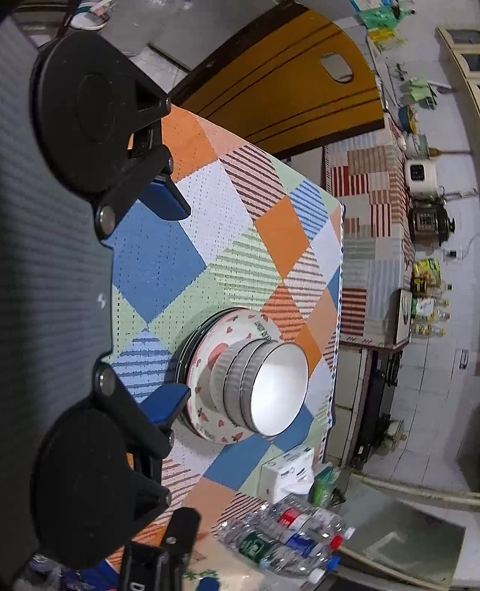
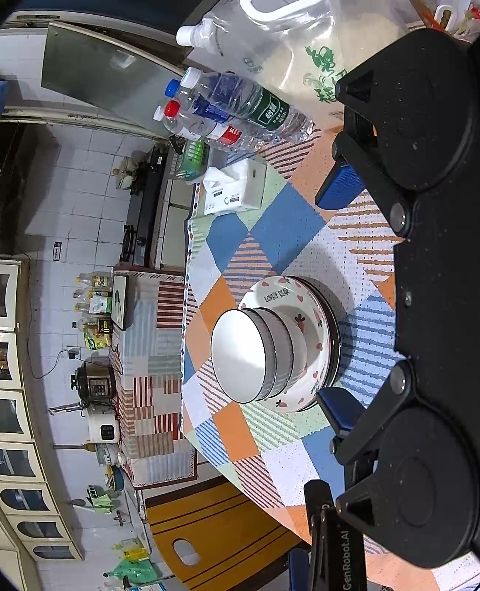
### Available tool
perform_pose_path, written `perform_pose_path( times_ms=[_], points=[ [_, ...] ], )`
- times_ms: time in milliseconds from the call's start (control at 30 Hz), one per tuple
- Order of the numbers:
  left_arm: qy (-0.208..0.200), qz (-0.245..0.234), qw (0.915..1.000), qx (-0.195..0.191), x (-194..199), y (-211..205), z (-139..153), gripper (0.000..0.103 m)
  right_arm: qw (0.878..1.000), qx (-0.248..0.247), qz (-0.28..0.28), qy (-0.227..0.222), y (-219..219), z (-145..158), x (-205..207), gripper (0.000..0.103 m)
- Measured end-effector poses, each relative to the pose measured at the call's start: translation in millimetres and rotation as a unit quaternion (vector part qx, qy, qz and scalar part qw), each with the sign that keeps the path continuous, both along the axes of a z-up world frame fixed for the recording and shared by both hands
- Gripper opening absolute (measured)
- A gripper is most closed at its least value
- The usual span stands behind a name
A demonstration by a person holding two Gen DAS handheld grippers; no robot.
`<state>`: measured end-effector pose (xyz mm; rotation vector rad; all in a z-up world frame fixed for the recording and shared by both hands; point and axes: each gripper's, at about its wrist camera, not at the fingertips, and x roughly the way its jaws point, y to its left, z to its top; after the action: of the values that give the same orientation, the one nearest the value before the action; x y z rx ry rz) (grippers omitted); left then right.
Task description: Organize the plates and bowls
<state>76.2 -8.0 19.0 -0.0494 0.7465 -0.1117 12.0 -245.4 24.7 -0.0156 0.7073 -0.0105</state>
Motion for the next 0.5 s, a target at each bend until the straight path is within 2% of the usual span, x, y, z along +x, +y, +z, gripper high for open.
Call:
perform_pose_path(
  times_ms=[167,500],
  points=[
    [-0.011,0.004,0.9999,0.002,3.7,1.1,5.0,0.096,1.0,0.002,-0.001,0.002,-1.7,-1.5,0.2,0.103],
    [-0.006,-0.008,0.9999,0.004,4.9,0.0,5.9,0.096,1.0,0.0,-0.003,0.003,-3.1,-2.5,0.7,0.103]
  ],
)
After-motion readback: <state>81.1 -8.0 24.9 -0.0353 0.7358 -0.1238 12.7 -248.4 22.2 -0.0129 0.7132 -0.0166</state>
